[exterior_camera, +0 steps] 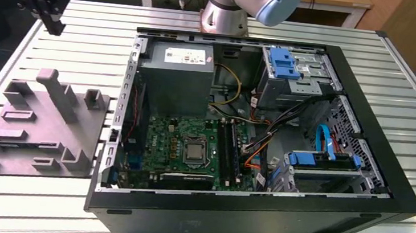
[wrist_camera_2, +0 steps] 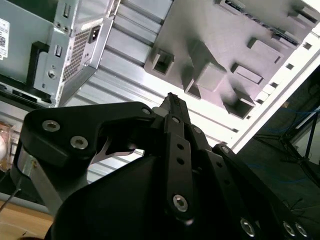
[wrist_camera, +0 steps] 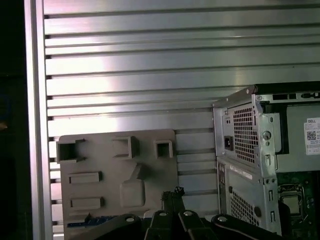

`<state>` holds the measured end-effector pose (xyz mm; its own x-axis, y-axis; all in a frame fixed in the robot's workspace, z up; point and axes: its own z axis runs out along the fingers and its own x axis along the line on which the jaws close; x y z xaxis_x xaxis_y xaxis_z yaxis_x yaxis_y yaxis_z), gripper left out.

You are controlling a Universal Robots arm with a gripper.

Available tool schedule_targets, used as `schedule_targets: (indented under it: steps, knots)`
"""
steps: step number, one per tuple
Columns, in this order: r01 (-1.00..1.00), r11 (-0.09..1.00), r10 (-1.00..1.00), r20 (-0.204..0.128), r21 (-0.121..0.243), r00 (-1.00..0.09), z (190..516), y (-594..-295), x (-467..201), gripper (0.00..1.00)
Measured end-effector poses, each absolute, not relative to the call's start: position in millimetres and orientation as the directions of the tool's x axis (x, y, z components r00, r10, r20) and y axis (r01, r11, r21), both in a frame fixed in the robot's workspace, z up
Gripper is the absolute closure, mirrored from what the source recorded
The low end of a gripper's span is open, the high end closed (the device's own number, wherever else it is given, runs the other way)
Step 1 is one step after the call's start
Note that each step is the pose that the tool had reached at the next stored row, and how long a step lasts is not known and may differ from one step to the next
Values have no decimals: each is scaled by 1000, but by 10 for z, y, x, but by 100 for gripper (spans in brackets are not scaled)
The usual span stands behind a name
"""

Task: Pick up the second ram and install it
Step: 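Reach for the second ram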

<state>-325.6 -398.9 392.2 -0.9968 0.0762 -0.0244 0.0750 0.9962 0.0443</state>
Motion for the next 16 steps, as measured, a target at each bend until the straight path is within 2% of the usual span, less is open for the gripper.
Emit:
schedule_targets:
  steps: [16]
  knots:
    - [75,996,76,-24,44,-997,3906,-3989,-3809,90]
